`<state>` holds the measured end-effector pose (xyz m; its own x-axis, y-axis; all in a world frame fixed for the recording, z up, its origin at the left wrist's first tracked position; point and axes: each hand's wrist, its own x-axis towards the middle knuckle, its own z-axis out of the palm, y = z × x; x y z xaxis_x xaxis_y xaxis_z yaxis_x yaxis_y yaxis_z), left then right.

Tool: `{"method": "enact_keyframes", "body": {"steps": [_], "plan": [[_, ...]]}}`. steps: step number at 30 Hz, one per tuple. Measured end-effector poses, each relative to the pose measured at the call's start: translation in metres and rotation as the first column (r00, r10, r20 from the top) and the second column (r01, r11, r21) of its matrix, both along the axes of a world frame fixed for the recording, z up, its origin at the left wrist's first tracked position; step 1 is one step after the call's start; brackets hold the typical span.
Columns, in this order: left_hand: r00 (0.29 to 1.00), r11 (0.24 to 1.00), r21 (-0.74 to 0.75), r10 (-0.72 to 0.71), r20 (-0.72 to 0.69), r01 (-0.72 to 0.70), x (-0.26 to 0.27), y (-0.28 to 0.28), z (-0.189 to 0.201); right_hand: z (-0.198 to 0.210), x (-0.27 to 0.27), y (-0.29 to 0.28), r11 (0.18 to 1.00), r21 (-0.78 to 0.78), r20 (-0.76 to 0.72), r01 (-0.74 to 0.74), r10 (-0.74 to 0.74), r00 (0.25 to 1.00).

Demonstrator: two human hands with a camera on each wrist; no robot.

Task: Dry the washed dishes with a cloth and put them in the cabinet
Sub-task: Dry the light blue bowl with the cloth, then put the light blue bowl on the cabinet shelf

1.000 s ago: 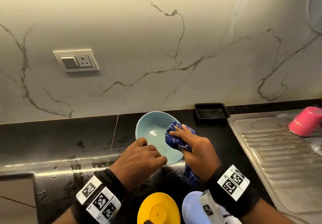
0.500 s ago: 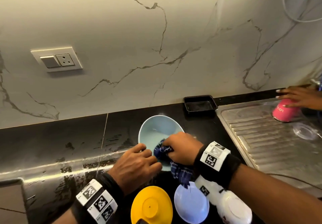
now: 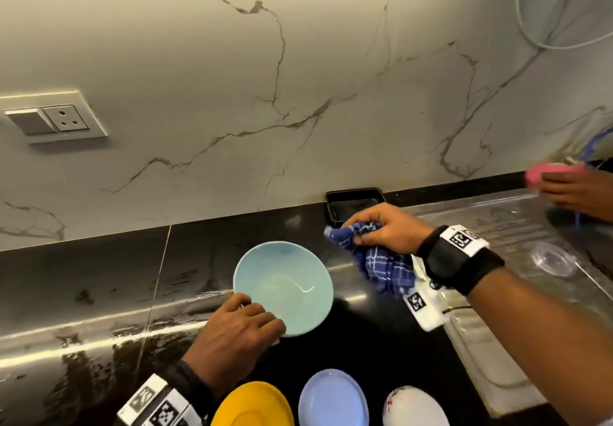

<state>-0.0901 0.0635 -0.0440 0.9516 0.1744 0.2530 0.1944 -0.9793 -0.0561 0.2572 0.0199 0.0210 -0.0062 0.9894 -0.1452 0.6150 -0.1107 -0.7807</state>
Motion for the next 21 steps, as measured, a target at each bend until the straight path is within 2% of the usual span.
{"method": "enact_keyframes", "body": {"steps": [4, 7, 9, 15, 18, 21], "plan": [[1.0, 0.998, -0.066, 0.02, 0.004, -0.019, 0.018, -0.002, -0.011, -0.025, 0.043, 0.053, 0.993, 0.064, 0.207, 0.096, -0.108, 0.972], [0.998, 0.995, -0.092, 0.052, 0.024, -0.049, 0.027, 0.0, -0.015, -0.044, 0.077, 0.1, 0.999, -0.004, 0.447, 0.049, -0.042, 0.893], [0.995, 0.991, -0.109, 0.082, 0.059, -0.075, 0.031, 0.001, -0.015, -0.059, 0.095, 0.127, 0.998, -0.057, 0.549, 0.0, 0.032, 0.835], [0.977, 0.975, -0.148, 0.184, 0.111, -0.167, 0.033, 0.004, -0.014, -0.094, 0.11, 0.166, 0.983, -0.134, 0.629, -0.125, 0.182, 0.756], [0.972, 0.967, -0.169, 0.211, 0.101, -0.193, 0.03, 0.002, -0.01, -0.099, 0.105, 0.162, 0.989, -0.128, 0.59, -0.079, 0.14, 0.795], [0.97, 0.957, -0.198, 0.229, 0.079, -0.21, 0.023, -0.001, -0.001, -0.087, 0.089, 0.141, 0.999, 0.005, 0.562, -0.048, 0.037, 0.826]]}}
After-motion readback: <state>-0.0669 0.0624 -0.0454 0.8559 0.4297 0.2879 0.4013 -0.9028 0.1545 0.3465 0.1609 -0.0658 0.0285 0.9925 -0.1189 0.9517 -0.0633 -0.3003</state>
